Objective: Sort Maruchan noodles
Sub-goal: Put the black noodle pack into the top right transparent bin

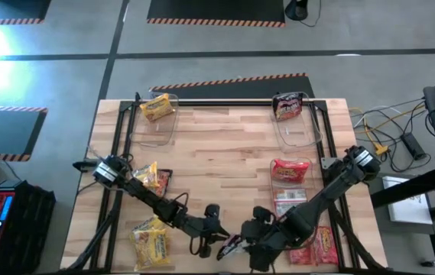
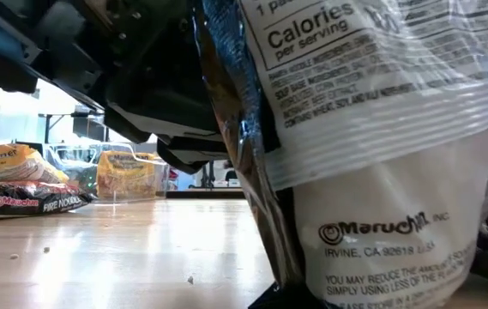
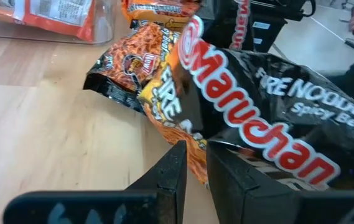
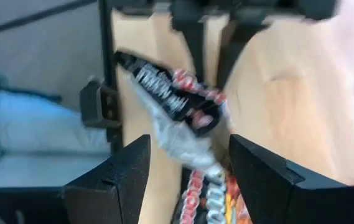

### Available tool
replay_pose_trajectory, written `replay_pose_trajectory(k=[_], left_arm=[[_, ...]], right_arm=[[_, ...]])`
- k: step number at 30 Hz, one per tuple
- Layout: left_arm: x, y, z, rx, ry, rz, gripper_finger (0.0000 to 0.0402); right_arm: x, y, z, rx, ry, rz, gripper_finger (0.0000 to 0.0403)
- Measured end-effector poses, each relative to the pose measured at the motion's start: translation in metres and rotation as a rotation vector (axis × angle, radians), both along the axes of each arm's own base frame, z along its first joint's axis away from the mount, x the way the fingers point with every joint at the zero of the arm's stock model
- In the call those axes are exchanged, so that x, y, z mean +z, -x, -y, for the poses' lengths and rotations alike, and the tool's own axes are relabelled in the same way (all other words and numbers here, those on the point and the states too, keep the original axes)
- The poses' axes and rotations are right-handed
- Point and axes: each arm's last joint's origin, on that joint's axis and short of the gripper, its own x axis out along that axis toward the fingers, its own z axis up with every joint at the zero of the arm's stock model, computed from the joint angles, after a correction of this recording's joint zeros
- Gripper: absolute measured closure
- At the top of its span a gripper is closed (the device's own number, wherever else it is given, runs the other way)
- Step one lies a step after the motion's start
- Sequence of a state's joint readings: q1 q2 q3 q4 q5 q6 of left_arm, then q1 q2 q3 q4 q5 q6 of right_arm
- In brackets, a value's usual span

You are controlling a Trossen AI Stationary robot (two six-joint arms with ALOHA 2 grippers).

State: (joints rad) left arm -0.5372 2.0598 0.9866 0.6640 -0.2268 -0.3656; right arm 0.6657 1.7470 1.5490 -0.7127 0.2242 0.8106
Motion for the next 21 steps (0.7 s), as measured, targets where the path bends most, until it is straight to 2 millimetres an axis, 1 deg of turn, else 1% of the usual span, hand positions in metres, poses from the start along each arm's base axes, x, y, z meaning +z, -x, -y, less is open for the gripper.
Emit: replay_pose_trajectory(k=[3,6,11,15,17,21], left_arm=[[0.000,-0.001,-0.002,0.006,-0.001,-0.001,0.0359],[0.000,-0.002,-0.004,0.012,-0.001,-0.001,0.0359],[0.000,-0.003,-0.006,0.016,-0.001,0.000,0.0359],[0.000,-0.003,-0.006,0.016,0.000,0.001,0.0359],[0.000,-0.003,-0.006,0.016,0.000,0.001,0.0359],[-0.001,-0.003,-0.007,0.018,-0.003,-0.004,0.0359]], right_arm=[[-0.003,0.000,0.005,0.039,-0.005,-0.062,0.0197],[-0.005,0.001,0.009,0.100,0.032,-0.097,0.0197],[-0.005,-0.003,0.015,0.207,0.115,-0.071,0.0197],[-0.007,-0.005,0.020,0.323,0.269,-0.044,0.0197],[-0.009,-0.007,0.022,0.350,0.291,-0.042,0.0197],[-0.012,-0.012,0.022,0.354,0.269,-0.041,0.0197]])
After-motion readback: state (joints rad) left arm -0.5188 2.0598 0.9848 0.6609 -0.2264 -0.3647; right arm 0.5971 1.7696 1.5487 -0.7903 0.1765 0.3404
